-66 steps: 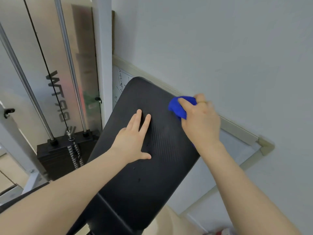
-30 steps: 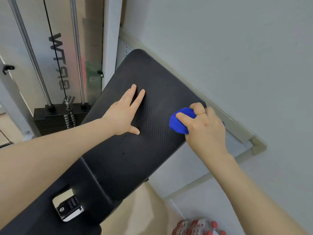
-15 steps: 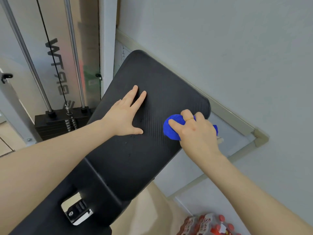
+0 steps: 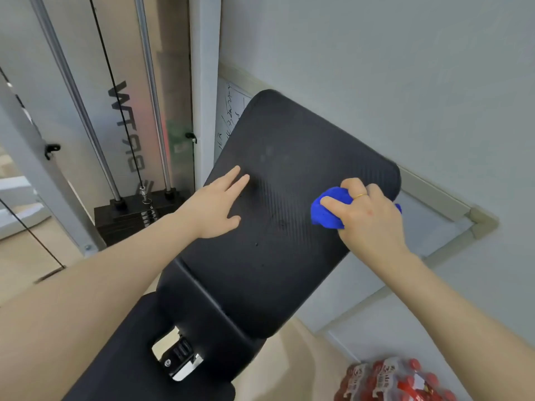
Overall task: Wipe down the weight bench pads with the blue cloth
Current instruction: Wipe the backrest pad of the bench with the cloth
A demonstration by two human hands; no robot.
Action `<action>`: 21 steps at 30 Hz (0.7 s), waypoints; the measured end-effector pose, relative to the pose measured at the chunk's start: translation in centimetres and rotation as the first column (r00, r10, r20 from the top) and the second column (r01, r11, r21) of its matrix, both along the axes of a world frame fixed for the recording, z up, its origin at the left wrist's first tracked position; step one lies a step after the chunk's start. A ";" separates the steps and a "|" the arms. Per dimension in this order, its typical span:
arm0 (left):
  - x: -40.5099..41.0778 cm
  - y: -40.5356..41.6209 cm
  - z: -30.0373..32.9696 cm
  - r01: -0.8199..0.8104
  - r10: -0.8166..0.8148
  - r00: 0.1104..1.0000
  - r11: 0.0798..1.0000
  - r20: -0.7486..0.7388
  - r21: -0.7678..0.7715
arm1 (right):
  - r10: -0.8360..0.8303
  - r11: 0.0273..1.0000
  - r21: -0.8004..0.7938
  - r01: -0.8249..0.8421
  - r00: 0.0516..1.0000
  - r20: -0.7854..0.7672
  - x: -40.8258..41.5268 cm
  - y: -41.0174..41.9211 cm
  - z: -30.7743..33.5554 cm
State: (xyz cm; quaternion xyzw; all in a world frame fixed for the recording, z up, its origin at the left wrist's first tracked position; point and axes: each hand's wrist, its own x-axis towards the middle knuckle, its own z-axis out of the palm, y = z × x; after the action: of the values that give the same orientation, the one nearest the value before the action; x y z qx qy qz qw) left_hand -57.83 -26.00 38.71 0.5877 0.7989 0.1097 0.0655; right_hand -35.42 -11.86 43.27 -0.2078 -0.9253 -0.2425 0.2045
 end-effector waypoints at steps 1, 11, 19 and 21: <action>-0.4 -0.3 -0.1 -0.015 0.015 1.000 1.000 0.019 0.003 | -0.023 1.000 0.000 0.023 0.999 -0.022 -0.2 0.0 0.2; -0.8 1.9 -4.0 -0.246 0.246 0.969 0.969 -0.016 0.034 | -0.036 0.999 0.021 0.035 0.998 0.042 -7.2 -2.4 -1.8; -2.5 2.3 -5.3 -0.412 0.412 0.910 0.911 0.047 -0.011 | 0.060 0.997 0.029 -0.064 0.988 0.140 -7.0 -1.3 -2.3; -2.9 2.5 -5.7 -0.447 0.448 0.891 0.894 0.075 -0.032 | 0.069 0.996 0.056 -0.075 0.991 0.111 -11.2 -1.2 -2.8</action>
State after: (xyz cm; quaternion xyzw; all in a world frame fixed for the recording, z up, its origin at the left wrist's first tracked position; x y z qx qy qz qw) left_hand -60.68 -23.51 33.01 0.3828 0.9101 0.1398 0.0745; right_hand -46.65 -13.02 40.45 -0.1545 -0.9343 -0.2735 0.1682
